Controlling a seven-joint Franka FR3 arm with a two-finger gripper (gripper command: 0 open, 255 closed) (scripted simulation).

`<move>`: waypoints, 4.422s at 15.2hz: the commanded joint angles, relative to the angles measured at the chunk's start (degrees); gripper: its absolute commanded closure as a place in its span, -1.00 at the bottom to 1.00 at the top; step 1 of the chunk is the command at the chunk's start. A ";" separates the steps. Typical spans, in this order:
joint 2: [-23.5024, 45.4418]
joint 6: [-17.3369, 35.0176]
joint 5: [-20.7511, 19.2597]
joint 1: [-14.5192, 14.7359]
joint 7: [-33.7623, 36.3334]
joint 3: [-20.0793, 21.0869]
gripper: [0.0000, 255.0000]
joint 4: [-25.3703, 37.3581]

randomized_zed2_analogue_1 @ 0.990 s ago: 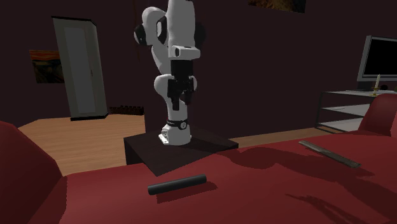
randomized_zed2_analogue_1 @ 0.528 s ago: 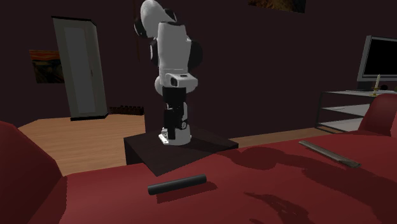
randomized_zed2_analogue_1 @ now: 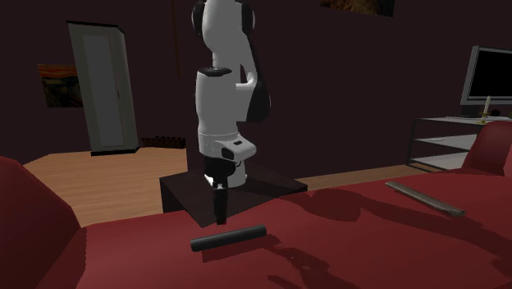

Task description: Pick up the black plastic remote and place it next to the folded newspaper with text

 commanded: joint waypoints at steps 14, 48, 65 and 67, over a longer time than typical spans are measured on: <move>17.51 6.62 25.99 -7.66 -23.25 11.49 -1.00 3.15; -4.58 -5.82 -4.88 2.55 2.24 0.48 1.00 3.25; 8.63 -8.68 12.16 15.23 15.86 14.14 1.00 14.88; 10.93 -9.59 14.13 16.03 17.05 15.70 1.00 17.54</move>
